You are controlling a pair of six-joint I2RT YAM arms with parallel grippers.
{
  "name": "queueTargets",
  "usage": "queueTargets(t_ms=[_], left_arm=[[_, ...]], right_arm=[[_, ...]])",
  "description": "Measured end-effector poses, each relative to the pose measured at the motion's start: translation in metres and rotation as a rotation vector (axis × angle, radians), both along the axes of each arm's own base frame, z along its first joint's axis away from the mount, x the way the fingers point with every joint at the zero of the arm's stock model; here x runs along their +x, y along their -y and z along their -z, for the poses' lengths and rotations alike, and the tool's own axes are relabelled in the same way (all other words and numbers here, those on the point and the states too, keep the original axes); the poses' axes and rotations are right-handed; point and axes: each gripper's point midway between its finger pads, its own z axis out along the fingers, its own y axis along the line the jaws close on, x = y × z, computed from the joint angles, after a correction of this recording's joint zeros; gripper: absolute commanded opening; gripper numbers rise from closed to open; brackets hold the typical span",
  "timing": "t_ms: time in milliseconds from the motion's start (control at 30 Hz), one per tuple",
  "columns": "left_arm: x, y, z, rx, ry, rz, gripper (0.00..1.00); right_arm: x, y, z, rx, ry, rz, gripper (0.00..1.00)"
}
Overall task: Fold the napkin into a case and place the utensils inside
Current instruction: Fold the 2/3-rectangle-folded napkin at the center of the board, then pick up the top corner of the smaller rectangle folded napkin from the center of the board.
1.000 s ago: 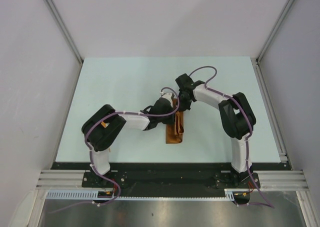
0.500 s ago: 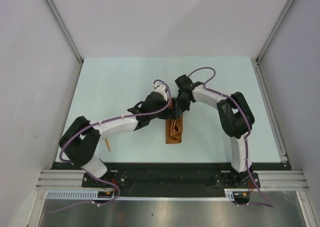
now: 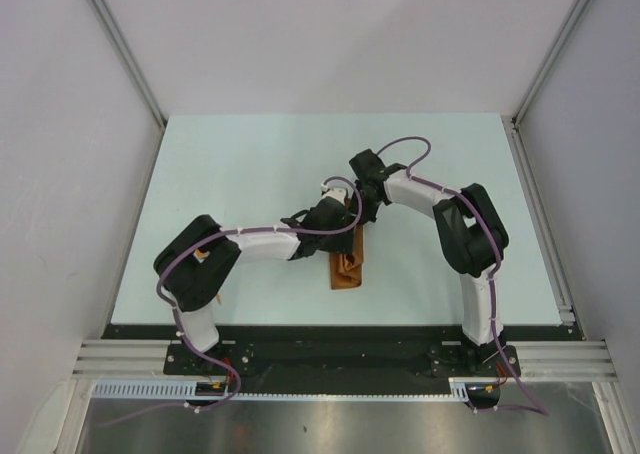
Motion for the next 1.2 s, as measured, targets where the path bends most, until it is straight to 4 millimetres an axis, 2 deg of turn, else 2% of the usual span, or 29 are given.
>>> queueTargets(t_ms=[33, 67, 133, 167, 233, 267, 333, 367, 433, 633, 800, 1000, 1033, 1100, 1200], left_arm=[[0.001, -0.002, 0.006, 0.018, -0.003, -0.003, 0.67], [0.003, -0.002, 0.006, 0.022, 0.005, -0.01, 0.57], [0.006, -0.002, 0.007, 0.023, 0.009, -0.019, 0.49], [0.005, -0.003, 0.008, 0.027, 0.01, -0.023, 0.44], [0.007, -0.006, 0.01, 0.021, 0.022, -0.039, 0.38], [0.008, -0.007, 0.011, 0.013, 0.026, -0.047, 0.31], [0.009, -0.01, 0.011, -0.004, 0.031, -0.059, 0.25], [0.009, -0.011, 0.012, -0.007, 0.033, -0.062, 0.25], [0.009, -0.01, 0.012, -0.022, 0.034, -0.065, 0.23], [0.007, -0.01, 0.012, -0.039, 0.026, -0.063, 0.22], [0.005, -0.009, 0.012, -0.048, 0.019, -0.063, 0.22], [0.003, -0.008, 0.012, -0.054, 0.01, -0.054, 0.22], [0.003, -0.008, 0.012, -0.055, 0.009, -0.053, 0.22], [0.003, -0.008, 0.011, -0.055, 0.008, -0.052, 0.21], [0.001, -0.008, 0.011, -0.056, 0.004, -0.048, 0.2]], right_arm=[[0.0, -0.001, 0.0, 0.005, -0.001, -0.002, 0.08], [0.0, -0.002, 0.0, 0.009, -0.001, -0.004, 0.22], [0.0, -0.003, 0.0, 0.014, 0.001, -0.012, 0.3], [0.001, -0.003, -0.001, 0.016, 0.005, -0.019, 0.4], [0.003, -0.004, -0.001, 0.018, 0.02, -0.04, 0.51], [0.005, -0.005, -0.002, 0.025, 0.031, -0.056, 0.62], [0.007, -0.007, -0.006, 0.042, 0.058, -0.094, 0.7], [0.007, -0.008, -0.009, 0.052, 0.07, -0.111, 0.79], [0.01, -0.005, -0.017, 0.063, 0.096, -0.14, 0.82], [0.015, 0.028, -0.039, 0.082, 0.154, -0.15, 0.85], [0.01, 0.053, -0.031, 0.084, 0.142, -0.126, 0.84], [0.011, 0.046, -0.024, 0.104, 0.143, -0.154, 0.74], [0.011, 0.044, -0.022, 0.107, 0.143, -0.159, 0.69], [0.013, 0.039, -0.018, 0.114, 0.142, -0.171, 0.65], [0.018, 0.032, -0.013, 0.119, 0.141, -0.187, 0.54]])
